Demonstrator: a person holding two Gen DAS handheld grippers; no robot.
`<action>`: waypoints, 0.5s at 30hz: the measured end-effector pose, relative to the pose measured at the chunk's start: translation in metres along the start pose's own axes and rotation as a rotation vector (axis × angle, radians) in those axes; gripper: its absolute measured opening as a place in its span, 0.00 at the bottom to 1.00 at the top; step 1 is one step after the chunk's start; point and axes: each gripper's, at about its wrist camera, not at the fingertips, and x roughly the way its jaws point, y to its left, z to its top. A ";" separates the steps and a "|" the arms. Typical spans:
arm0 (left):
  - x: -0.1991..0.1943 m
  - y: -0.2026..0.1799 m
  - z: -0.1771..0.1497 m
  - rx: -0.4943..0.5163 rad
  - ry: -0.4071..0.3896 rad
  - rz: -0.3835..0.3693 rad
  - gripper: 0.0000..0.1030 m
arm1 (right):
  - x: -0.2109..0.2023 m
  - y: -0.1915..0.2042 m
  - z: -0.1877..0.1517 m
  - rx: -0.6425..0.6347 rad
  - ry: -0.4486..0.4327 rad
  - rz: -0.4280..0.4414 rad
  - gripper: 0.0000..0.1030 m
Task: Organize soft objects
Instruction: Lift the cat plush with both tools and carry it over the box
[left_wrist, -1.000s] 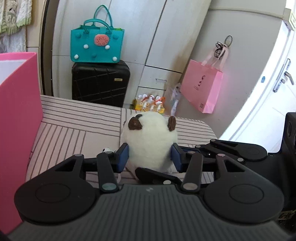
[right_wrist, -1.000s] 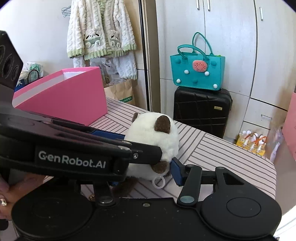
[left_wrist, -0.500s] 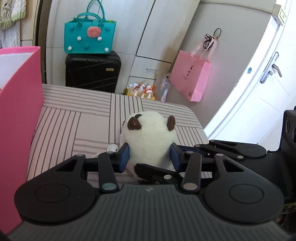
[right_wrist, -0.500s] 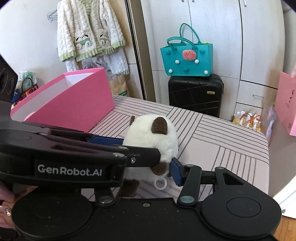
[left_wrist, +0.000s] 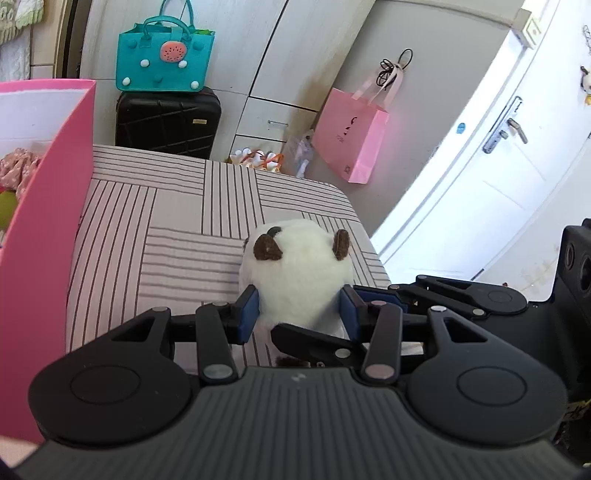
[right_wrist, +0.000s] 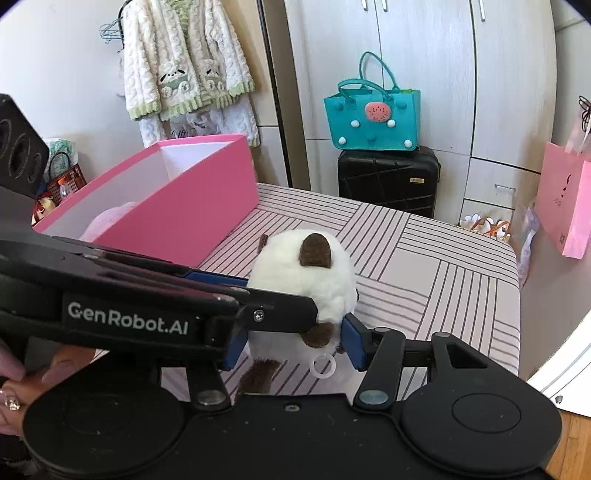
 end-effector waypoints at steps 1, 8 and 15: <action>-0.004 0.000 -0.002 -0.003 0.002 -0.005 0.43 | -0.004 0.004 -0.002 -0.006 -0.003 -0.005 0.58; -0.031 0.002 -0.019 -0.005 0.011 -0.037 0.43 | -0.022 0.028 -0.010 -0.018 0.012 -0.002 0.58; -0.063 0.011 -0.027 -0.010 -0.004 -0.075 0.43 | -0.043 0.060 -0.013 -0.045 -0.007 0.004 0.58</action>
